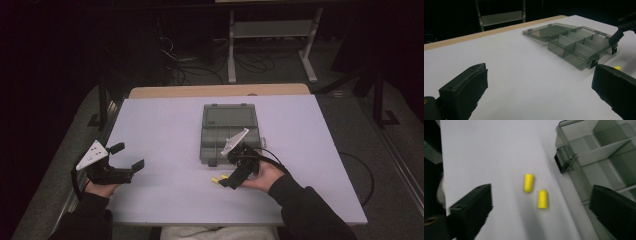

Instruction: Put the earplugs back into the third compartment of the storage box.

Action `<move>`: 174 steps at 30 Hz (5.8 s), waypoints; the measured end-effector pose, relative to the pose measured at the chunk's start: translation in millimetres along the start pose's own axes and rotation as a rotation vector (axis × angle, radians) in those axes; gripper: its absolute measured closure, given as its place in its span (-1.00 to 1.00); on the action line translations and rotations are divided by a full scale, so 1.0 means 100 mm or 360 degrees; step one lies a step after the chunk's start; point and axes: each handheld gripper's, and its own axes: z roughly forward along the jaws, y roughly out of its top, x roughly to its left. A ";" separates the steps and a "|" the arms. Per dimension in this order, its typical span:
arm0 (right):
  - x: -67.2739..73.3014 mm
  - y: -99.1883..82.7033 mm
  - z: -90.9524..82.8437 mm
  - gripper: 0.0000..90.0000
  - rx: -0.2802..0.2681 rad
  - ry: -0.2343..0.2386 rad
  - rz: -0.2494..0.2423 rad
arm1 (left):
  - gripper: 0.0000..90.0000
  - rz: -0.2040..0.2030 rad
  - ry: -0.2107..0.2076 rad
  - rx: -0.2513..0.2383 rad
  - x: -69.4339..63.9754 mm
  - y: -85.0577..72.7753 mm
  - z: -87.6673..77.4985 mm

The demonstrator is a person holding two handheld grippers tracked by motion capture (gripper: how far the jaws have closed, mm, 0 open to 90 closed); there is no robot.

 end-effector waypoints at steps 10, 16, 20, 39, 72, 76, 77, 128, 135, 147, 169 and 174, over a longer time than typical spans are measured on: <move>-0.01 0.00 0.17 -0.69 0.0154 0.0052 0.0007 | -1.00 -0.0001 -0.0004 0.0001 0.00 0.00 0.00; -0.01 -0.01 0.22 -0.59 0.0194 0.0054 0.0012 | -1.00 0.0000 -0.0005 0.0002 0.00 0.00 0.00; -0.03 -0.02 0.24 -0.56 0.0214 0.0058 0.0019 | -1.00 0.0001 -0.0005 0.0003 0.00 0.00 0.00; -0.08 -0.04 0.28 0.13 0.0204 0.0037 0.0016 | -1.00 0.0001 -0.0006 0.0003 0.00 0.00 0.01; -0.07 0.04 0.01 0.74 0.0071 -0.0056 -0.0011 | -1.00 0.0002 -0.0006 0.0011 0.00 0.00 0.01; -0.09 0.06 -0.03 0.74 0.0063 -0.0065 -0.0010 | -1.00 0.0005 -0.0005 0.0014 0.00 0.00 0.01; -0.09 0.07 -0.06 0.74 0.0059 -0.0070 -0.0011 | -1.00 0.0002 -0.0004 0.0013 0.00 0.00 0.01; -1.01 0.43 -0.37 0.74 0.0058 -0.0288 0.0214 | -1.00 0.0003 -0.0017 0.0019 0.00 -0.01 0.02; -1.09 0.41 -0.28 0.74 0.0078 -0.0300 0.0229 | -1.00 0.0002 -0.0017 0.0019 0.00 -0.01 0.02; -1.24 0.36 -0.08 0.67 0.0163 -0.0286 0.0291 | -1.00 0.0002 -0.0020 0.0017 0.00 -0.01 0.02; -0.98 0.46 -0.38 -0.80 -0.0023 -0.0297 0.0331 | -1.00 0.0001 -0.0017 0.0014 0.00 -0.01 0.02; -0.89 0.47 -0.45 -1.00 -0.0053 -0.0314 0.0314 | -1.00 0.0003 -0.0015 0.0018 0.00 -0.01 0.02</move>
